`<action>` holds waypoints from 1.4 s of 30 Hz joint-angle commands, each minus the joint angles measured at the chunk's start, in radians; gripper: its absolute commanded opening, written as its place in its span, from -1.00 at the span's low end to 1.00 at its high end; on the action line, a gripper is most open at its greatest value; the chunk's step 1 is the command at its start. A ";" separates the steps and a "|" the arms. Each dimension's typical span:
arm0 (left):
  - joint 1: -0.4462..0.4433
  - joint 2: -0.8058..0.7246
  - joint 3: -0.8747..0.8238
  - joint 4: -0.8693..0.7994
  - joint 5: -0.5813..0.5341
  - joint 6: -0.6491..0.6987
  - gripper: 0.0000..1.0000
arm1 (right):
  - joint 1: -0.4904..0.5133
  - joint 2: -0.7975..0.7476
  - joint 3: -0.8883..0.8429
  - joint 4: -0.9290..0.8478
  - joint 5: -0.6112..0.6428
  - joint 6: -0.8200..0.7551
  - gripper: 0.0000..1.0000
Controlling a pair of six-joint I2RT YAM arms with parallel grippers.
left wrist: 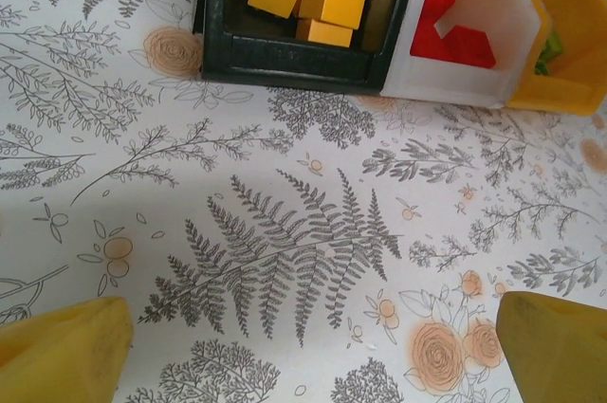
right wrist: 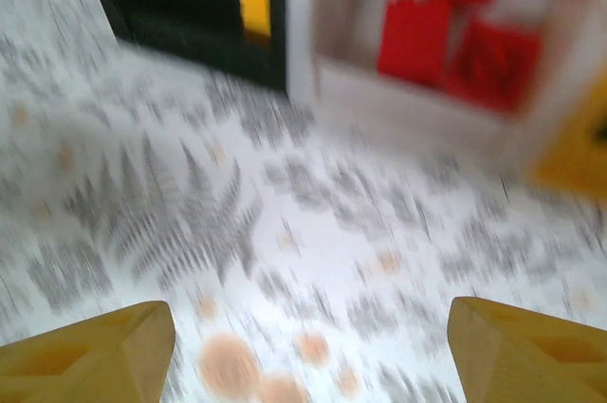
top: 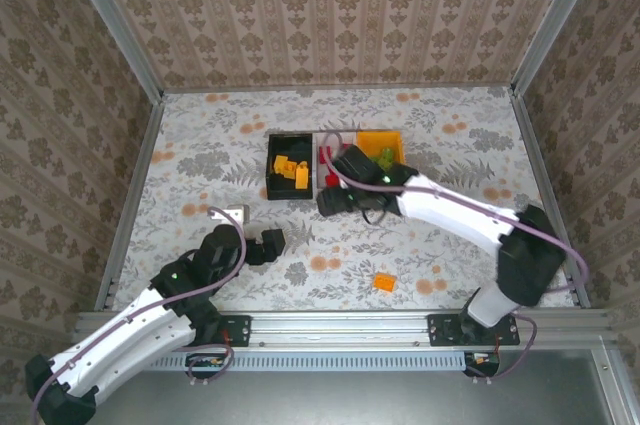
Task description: Sort the legos into containers by color
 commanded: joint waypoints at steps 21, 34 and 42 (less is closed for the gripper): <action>0.046 0.069 -0.067 0.098 0.036 -0.033 1.00 | 0.191 -0.138 -0.475 -0.043 -0.004 0.219 0.71; 0.057 0.061 -0.073 0.106 0.053 -0.040 1.00 | 0.198 -0.122 -0.461 -0.073 0.013 0.206 0.14; 0.061 0.059 -0.063 0.089 0.048 -0.039 1.00 | 0.196 -0.196 -0.355 -0.114 0.021 0.168 -0.08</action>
